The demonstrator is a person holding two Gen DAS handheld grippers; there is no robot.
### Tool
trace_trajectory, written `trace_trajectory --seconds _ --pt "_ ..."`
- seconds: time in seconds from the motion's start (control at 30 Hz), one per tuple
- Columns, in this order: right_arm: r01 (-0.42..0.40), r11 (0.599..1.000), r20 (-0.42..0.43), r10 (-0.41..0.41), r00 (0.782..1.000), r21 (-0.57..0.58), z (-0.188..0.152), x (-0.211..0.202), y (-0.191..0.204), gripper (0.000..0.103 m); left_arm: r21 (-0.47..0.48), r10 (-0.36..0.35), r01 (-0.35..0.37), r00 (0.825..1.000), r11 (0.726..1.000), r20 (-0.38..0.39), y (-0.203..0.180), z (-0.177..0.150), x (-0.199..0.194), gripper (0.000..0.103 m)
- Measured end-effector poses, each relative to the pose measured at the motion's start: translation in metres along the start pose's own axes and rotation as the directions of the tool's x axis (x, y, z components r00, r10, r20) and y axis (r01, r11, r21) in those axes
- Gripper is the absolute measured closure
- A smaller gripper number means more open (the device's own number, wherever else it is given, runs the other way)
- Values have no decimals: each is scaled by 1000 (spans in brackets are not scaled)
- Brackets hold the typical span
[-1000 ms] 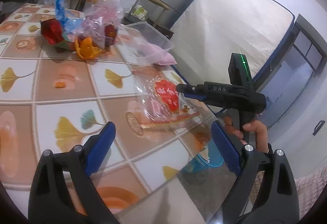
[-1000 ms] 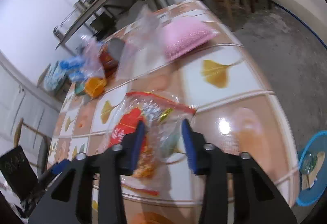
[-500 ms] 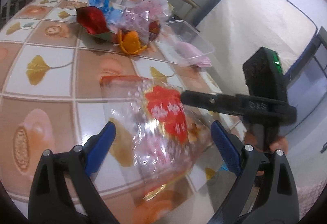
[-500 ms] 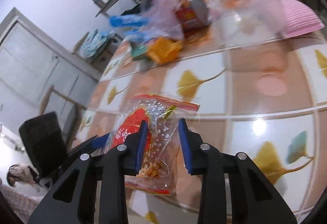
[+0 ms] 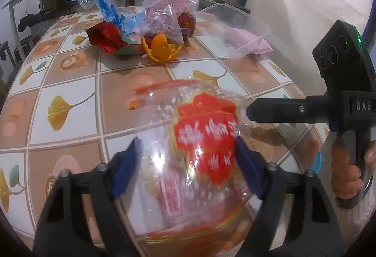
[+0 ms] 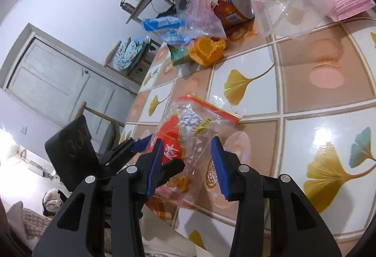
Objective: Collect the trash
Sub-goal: 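Grasp the snack bag with the left tool while the right tool releases it, then grasp the rim of the clear plastic container with the right tool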
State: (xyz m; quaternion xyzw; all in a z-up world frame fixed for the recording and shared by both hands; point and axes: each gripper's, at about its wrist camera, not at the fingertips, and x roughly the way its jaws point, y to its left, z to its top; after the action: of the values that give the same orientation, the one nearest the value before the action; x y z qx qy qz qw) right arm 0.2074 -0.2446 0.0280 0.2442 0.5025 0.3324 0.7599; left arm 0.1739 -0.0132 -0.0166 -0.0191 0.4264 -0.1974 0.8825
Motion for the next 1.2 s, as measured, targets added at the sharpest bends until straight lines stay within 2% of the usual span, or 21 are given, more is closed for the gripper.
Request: trace_trajectory --seconds 0.07,0.27,0.3,0.37,0.43,0.53,0.63,0.73,0.87,0.93,0.97,1.03,1.07,1.13,1.2 --pt "22 1000 20 -22 1000 -11 1 -8 2 62 2 6 -6 1000 1000 1 1 -1 -1 44" --pt "105 994 105 -100 989 -37 8 -41 6 62 -12 -17 17 1000 1000 10 4 -1 -1 60" --pt "131 990 127 -125 984 -41 10 -48 7 62 -19 -27 27 1000 999 12 6 -1 -1 62" --pt "192 980 168 -181 969 -50 17 -59 9 62 -47 -54 54 998 997 17 9 -2 -2 73" --pt "257 965 214 -241 947 -51 24 -73 10 58 -86 -82 84 996 993 20 16 -2 -2 83" --pt "372 928 293 -349 890 -25 42 -87 10 42 -116 -93 97 995 989 36 23 -4 -4 90" --pt "443 897 322 -421 848 8 63 -94 6 41 -136 -101 107 994 985 47 28 -6 -7 95" --pt "491 871 314 -473 823 26 84 -88 -2 39 -149 -109 116 993 982 54 32 -8 -9 95" --pt "597 802 301 -575 761 21 111 -67 -10 39 -159 -118 126 991 979 63 35 -10 -10 95" --pt "618 786 297 -596 746 21 120 -60 -15 39 -166 -122 132 990 977 70 35 -11 -10 95" --pt "630 776 296 -607 738 21 123 -57 -16 40 -168 -124 135 990 977 72 36 -11 -11 95" --pt "662 750 289 -636 715 14 131 -49 -17 53 -169 -127 138 989 976 77 37 -11 -12 95" --pt "674 739 286 -647 707 8 131 -46 -17 55 -169 -127 139 989 976 78 38 -11 -12 95" --pt "693 721 277 -664 694 -7 134 -39 -17 67 -169 -128 140 989 976 80 39 -10 -12 95" --pt "724 690 273 -694 667 -14 134 -33 -17 77 -169 -130 142 988 975 80 39 -11 -12 95"
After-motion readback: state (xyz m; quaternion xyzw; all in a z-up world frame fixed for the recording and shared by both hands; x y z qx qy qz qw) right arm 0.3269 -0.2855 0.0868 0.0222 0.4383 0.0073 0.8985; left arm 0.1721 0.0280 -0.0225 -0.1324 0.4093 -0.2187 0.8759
